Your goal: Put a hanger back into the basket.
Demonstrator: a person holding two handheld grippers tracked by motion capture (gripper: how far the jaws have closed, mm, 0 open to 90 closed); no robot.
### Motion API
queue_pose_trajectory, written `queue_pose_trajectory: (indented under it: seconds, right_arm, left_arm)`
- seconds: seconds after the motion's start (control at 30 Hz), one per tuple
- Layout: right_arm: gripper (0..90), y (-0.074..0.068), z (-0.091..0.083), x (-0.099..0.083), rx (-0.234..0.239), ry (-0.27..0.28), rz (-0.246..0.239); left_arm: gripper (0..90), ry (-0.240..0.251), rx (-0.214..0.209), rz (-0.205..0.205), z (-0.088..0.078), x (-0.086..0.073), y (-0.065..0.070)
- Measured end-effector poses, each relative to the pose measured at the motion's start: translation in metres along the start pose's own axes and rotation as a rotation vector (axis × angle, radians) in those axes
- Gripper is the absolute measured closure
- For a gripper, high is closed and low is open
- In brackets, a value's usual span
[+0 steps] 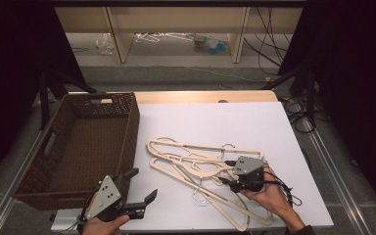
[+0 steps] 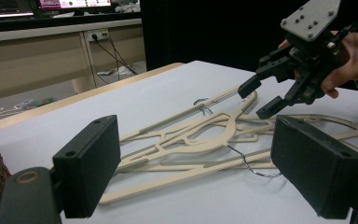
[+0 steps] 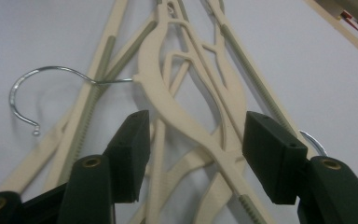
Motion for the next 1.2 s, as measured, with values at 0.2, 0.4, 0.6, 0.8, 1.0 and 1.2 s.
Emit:
queue_pose_trajectory:
  seconds: [0.2,0.4,0.6,0.8,1.0,1.2]
  right_arm:
    - [46.7,0.007,0.015,0.003,0.034,-0.039,-0.045]
    - [48.3,0.008,0.024,0.004,0.114,-0.041,-0.066]
    - [48.1,0.010,0.029,0.005,0.167,-0.052,-0.051]
    - [48.3,0.003,0.041,0.011,0.211,-0.082,-0.084]
    - [50.7,0.000,0.053,0.013,0.235,-0.098,-0.108]
    - [57.6,0.000,0.056,0.017,0.257,-0.097,-0.141]
  left_arm:
    - [15.9,-0.004,0.003,0.007,0.000,0.000,0.000]
    - [15.9,-0.008,0.005,0.010,0.000,-0.001,-0.001]
    - [16.0,-0.012,0.003,0.014,0.001,-0.001,0.000]
    - [16.0,-0.004,-0.001,0.003,0.002,-0.002,0.000]
    - [16.0,-0.005,0.001,0.012,0.002,-0.001,-0.001]
    - [16.0,-0.010,0.006,0.004,0.001,-0.001,0.000]
Point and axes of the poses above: each handheld gripper's, and its own axes: z roughly forward along the jaws, x roughly out of its top, y roughly to its right, the point moved 5 cm from there along z, roughly forward along the jaws, and after that the axes turned 7 degrees about -y, right-handed, at the moved point
